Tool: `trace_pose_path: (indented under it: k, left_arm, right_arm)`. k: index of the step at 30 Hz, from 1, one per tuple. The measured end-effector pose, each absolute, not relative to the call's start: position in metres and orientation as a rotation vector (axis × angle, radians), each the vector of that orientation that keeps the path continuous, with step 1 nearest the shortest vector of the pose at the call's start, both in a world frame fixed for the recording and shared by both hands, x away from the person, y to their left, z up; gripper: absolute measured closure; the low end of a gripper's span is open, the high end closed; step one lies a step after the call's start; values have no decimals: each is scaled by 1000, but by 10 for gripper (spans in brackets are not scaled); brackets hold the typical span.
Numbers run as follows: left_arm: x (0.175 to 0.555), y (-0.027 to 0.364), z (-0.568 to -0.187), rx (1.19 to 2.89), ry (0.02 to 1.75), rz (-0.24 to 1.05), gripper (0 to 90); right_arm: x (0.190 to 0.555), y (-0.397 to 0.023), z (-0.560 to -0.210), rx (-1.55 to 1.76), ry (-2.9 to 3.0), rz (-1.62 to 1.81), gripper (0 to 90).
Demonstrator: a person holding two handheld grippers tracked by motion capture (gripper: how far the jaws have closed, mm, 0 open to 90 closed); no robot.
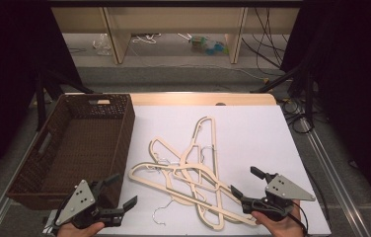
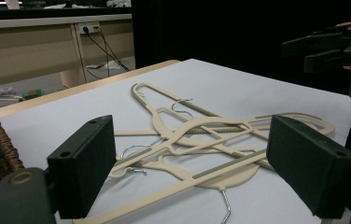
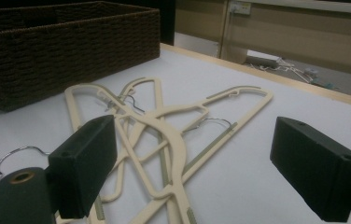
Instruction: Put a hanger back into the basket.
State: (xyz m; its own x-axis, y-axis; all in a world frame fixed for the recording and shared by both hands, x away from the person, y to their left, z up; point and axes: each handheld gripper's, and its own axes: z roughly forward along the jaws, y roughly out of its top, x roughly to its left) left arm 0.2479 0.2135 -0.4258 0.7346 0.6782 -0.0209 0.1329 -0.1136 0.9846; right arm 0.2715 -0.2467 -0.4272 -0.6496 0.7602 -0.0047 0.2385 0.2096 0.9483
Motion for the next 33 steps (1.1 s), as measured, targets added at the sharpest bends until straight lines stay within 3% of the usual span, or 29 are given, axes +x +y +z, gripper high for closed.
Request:
trace_pose_path:
  k: [16,33]
  left_arm:
    - [248,213,-426,1657,647,530,159]
    - [248,212,-426,1656,646,526,159]
  right_arm:
    - [280,-242,-435,954,2140,1395,166]
    - [334,-248,-461,1134,2494,1226,401]
